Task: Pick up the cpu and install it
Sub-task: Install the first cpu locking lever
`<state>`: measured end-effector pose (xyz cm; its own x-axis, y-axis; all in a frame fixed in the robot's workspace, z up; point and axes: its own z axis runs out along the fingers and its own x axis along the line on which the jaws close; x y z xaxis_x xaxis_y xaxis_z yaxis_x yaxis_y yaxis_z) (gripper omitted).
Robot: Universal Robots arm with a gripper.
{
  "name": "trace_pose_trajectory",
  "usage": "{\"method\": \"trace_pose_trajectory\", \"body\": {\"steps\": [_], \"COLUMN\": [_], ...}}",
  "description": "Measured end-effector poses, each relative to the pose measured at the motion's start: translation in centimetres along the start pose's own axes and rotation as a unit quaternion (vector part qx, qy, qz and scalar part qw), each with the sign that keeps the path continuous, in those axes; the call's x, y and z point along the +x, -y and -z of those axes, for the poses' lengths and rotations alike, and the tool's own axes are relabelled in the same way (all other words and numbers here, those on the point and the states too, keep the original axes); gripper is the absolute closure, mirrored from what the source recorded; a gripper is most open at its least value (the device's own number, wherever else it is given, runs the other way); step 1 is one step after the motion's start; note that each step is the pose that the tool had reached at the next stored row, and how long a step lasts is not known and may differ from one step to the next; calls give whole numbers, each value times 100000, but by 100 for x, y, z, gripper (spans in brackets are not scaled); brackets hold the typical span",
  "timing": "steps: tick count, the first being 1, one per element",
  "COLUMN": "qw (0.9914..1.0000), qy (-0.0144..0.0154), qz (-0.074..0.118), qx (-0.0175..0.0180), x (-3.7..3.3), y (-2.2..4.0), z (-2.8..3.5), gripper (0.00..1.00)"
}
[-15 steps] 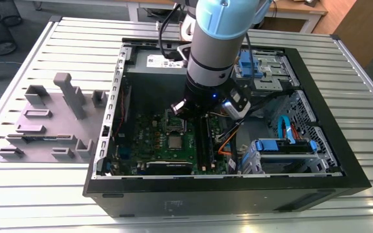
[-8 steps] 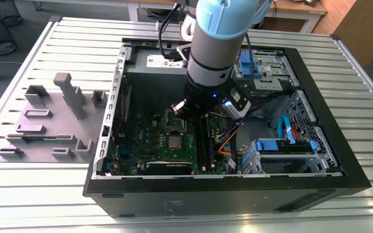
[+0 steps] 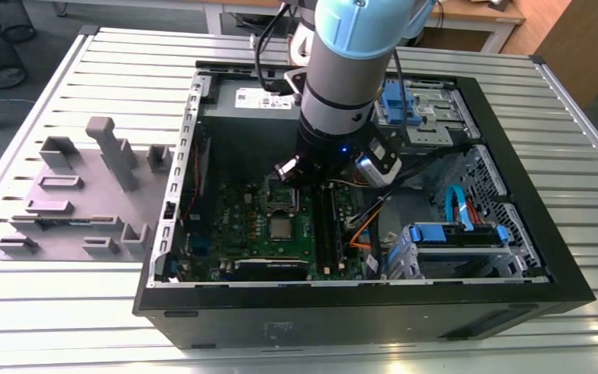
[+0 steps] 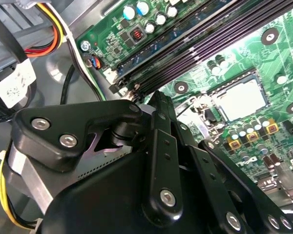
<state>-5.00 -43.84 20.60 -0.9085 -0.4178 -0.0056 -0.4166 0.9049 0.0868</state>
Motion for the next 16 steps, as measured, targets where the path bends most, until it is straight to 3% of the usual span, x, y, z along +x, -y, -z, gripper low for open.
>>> {"method": "trace_pose_trajectory", "body": {"steps": [9, 16], "qw": [100000, 100000], "qy": [-4, 0], "qz": [-3, -1], "qx": [3, 1], "x": [-65, -100], "y": [-25, -98], "z": [-8, -27], "gripper": [89, 89]}}
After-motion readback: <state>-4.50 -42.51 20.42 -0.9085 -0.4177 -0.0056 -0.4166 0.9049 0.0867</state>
